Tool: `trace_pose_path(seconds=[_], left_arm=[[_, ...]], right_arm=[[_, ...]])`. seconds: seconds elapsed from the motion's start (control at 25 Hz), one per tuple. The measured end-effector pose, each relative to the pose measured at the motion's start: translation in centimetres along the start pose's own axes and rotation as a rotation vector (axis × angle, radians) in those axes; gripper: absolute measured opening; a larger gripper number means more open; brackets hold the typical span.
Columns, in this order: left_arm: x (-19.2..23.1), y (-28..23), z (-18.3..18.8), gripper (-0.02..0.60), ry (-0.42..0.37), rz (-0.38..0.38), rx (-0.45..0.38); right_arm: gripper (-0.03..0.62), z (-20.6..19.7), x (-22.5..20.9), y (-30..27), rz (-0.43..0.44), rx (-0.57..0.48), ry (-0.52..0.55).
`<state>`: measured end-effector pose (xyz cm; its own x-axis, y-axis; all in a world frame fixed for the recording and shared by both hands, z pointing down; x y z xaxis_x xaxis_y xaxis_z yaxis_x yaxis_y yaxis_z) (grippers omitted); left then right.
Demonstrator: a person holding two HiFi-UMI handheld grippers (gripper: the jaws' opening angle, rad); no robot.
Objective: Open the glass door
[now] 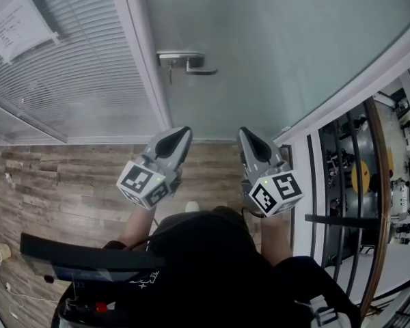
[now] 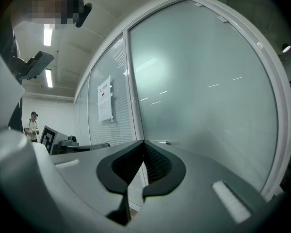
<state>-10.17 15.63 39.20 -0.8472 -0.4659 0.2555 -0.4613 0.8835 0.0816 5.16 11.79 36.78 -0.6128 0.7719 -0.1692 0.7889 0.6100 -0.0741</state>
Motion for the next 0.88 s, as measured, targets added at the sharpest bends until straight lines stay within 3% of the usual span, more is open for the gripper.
trace_pose_path(seconds=[0.4,0.88], left_arm=[[2.0,0.6,0.4,-0.002,0.020,-0.028,-0.017],[5.0,0.1,0.7,0.000,0.017,0.078,-0.027]], right_arm=[[0.002,0.3,1.2,-2.5,-0.004,0.033,0.032],[0.003,1.0,-0.6,-6.0,0.041,0.025,0.016]])
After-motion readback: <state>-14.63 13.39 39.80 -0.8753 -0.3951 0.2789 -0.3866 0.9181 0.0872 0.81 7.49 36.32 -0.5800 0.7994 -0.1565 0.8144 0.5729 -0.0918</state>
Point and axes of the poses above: the fingertips, and each gripper's own axes: y backward along the fingers, x to its left, z out of its top, the point moved 3 cm from there along y, backward along the fingers
